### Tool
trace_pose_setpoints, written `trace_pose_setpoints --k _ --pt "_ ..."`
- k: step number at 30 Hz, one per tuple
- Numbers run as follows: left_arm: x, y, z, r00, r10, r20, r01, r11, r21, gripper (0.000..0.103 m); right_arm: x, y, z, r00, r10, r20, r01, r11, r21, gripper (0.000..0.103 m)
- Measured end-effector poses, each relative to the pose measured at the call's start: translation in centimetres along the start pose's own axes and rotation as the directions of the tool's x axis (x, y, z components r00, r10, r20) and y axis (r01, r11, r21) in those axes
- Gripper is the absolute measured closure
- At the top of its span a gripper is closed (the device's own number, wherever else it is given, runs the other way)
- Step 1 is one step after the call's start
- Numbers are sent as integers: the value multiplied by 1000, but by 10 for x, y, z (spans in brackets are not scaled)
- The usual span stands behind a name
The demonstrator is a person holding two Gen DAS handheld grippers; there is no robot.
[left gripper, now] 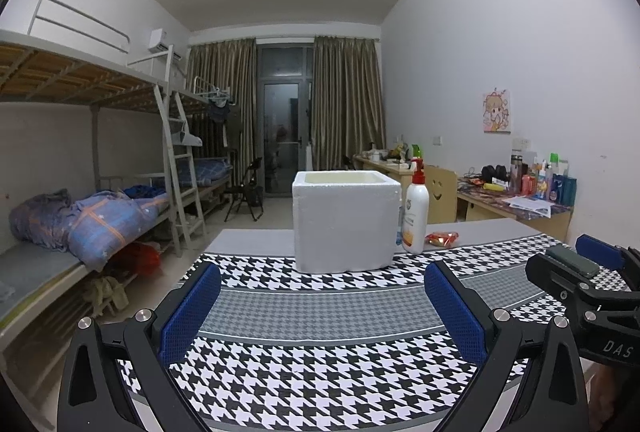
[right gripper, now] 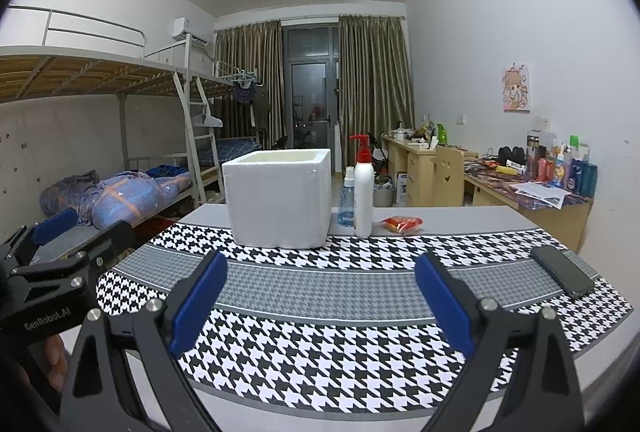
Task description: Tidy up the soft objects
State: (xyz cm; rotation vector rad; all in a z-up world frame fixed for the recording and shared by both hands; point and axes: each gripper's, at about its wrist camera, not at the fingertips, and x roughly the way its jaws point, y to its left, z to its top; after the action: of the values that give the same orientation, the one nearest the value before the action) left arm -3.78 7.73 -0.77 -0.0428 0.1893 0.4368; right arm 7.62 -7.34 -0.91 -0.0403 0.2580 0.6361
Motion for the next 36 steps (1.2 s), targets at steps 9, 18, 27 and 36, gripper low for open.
trace_pose_setpoints --k 9,18,27,36 --pt "-2 -3 -2 1000 -4 -2 4 1000 10 1 0 -4 -3 1000 -3 -9 3 1000 25 6" --pt "2 -2 -6 1000 -1 -19 1 1000 14 1 2 -7 -5 1000 -3 -17 3 1000 30 6" --pt "1 -2 -7 1000 5 -26 -5 1000 12 1 3 -9 -6 1000 -5 -24 6 1000 23 6" --pt "4 -3 -7 999 1 -35 0 1000 15 1 3 -7 -9 1000 -2 -30 2 1000 20 6"
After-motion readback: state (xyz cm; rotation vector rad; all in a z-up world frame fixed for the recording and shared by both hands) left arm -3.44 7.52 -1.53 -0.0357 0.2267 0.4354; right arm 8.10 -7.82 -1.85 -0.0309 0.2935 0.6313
